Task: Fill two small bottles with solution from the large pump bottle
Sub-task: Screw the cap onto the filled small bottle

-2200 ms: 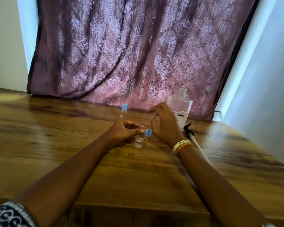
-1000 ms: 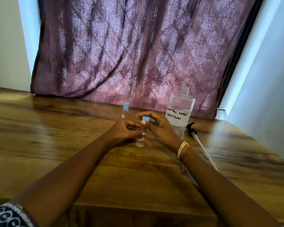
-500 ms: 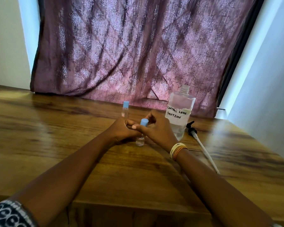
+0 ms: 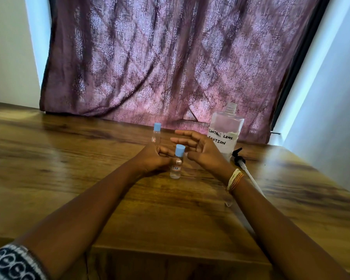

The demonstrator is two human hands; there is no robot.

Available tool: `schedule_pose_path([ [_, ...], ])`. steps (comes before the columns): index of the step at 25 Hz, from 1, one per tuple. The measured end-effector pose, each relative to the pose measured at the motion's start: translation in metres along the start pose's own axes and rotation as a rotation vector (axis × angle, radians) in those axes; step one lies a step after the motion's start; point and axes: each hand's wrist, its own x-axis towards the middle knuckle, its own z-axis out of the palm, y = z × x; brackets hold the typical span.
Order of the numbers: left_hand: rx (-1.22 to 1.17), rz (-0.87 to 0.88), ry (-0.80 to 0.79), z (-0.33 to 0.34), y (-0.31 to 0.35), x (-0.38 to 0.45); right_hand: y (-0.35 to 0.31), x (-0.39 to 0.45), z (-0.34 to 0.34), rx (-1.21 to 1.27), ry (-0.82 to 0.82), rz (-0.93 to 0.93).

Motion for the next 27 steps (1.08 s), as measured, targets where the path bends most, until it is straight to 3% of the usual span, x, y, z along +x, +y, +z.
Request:
schedule_pose_path([
  [4,-0.011,0.000,-0.026,0.000,0.002,-0.003,0.001,0.000,0.009,-0.176,0.188,0.015],
  [9,0.038,0.000,-0.002,-0.001,0.003,-0.003,-0.001,0.000,0.004,-0.087,0.067,0.016],
  [13,0.043,0.010,-0.014,0.001,0.005,-0.006,0.001,-0.001,0.008,-0.228,0.208,0.017],
  [17,0.081,0.022,-0.006,-0.001,0.006,-0.005,-0.002,-0.001,0.012,-0.154,0.065,0.086],
  [22,0.078,0.035,-0.026,0.000,0.005,-0.007,-0.003,-0.002,0.012,-0.312,0.217,0.104],
  [27,0.097,0.026,-0.006,0.000,0.007,-0.007,-0.005,0.000,0.005,-0.114,0.009,0.139],
])
